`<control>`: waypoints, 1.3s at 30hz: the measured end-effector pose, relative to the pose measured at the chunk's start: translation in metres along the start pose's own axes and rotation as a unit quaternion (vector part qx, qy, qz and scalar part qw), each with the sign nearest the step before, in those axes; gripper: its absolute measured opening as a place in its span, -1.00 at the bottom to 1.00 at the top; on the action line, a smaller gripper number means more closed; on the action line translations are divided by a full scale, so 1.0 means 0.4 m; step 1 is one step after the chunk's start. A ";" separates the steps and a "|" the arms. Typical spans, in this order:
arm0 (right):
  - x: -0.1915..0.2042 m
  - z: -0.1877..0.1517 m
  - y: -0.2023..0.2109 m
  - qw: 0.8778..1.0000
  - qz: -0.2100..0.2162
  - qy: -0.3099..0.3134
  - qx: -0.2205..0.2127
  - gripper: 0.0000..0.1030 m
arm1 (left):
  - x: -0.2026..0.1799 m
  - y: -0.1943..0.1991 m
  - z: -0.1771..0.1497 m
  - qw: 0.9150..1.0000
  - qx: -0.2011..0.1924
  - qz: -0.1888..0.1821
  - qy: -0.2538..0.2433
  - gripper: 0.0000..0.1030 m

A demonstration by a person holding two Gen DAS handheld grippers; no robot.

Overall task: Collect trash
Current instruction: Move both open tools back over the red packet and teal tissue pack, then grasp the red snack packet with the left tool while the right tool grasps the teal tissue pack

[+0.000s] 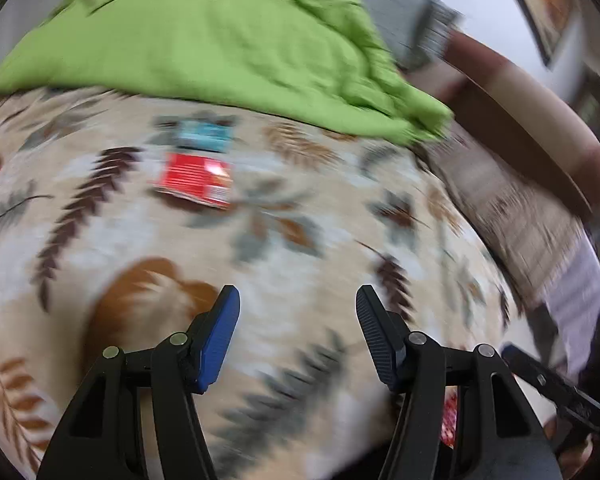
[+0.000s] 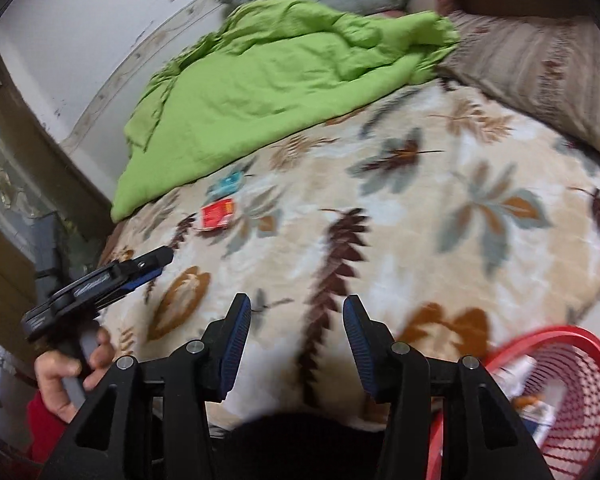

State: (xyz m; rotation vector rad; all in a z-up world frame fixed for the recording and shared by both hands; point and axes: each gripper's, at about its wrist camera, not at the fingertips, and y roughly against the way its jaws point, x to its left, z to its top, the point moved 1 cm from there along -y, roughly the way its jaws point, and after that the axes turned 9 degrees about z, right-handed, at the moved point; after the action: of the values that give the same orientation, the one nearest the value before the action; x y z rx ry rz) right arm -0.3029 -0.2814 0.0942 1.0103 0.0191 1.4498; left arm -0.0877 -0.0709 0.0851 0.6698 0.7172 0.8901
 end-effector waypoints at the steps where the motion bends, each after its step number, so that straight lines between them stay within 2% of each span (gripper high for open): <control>1: 0.009 0.004 -0.014 1.000 0.004 0.002 0.002 0.01 | 0.048 -0.017 0.021 1.000 0.005 0.004 0.024 0.15; 3: 0.028 0.017 -0.046 1.000 0.009 0.008 0.004 0.01 | 0.131 -0.056 0.054 0.997 0.022 -0.002 0.077 0.15; 6: 0.036 0.027 -0.078 1.000 0.015 0.010 0.010 0.01 | 0.216 -0.129 0.098 0.988 0.045 -0.023 0.147 0.15; 9: 0.030 0.033 -0.107 1.000 0.013 0.012 0.018 0.01 | 0.233 -0.186 0.121 0.980 0.056 -0.043 0.186 0.13; 12: 0.011 0.037 -0.121 1.000 0.012 0.005 0.020 0.02 | 0.234 -0.254 0.132 0.972 0.067 -0.053 0.218 -0.01; 14: 0.000 0.044 -0.128 1.000 0.013 0.001 0.019 0.01 | 0.229 -0.298 0.138 0.967 0.072 -0.055 0.237 -0.15; 17: -0.014 0.046 -0.136 1.000 0.012 0.002 0.020 0.01 | 0.227 -0.347 0.157 0.965 0.068 -0.053 0.249 -0.33; 18: -0.017 0.047 -0.141 1.000 0.013 0.003 0.022 0.01 | 0.226 -0.360 0.161 0.964 0.069 -0.050 0.251 -0.48; 19: -0.019 0.049 -0.144 1.000 0.013 0.003 0.023 0.01 | 0.226 -0.374 0.167 0.964 0.070 -0.045 0.251 -0.71; 20: -0.022 0.050 -0.148 1.000 0.013 0.004 0.025 0.01 | 0.227 -0.380 0.168 0.965 0.071 -0.043 0.250 -0.79; 21: -0.023 0.053 -0.153 1.000 0.014 0.005 0.027 0.02 | 0.229 -0.380 0.168 0.965 0.067 -0.040 0.250 -0.89; 24: -0.019 0.069 -0.172 0.999 0.019 0.010 0.031 0.02 | 0.229 -0.346 0.167 0.971 0.046 -0.020 0.232 -0.94; 29: 0.046 0.142 -0.252 0.998 0.042 0.043 0.036 0.02 | 0.236 -0.188 0.168 0.979 -0.015 0.024 0.201 -0.94; 33: 0.121 0.224 -0.368 0.994 0.059 0.081 0.044 0.07 | 0.270 -0.076 0.157 0.973 -0.070 0.066 0.209 -0.94; 36: 0.173 0.291 -0.494 0.990 0.063 0.110 0.060 0.09 | 0.304 -0.041 0.154 0.968 -0.110 0.121 0.191 -0.94; 39: 0.204 0.358 -0.649 0.987 0.065 0.117 0.088 0.11 | 0.336 -0.052 0.154 0.965 -0.114 0.159 0.176 -0.94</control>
State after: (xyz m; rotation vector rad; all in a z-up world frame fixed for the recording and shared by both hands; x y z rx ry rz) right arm 0.0018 -0.2434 0.0782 0.9917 0.2595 1.7034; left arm 0.0283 0.0215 0.0693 0.4277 0.8195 1.3887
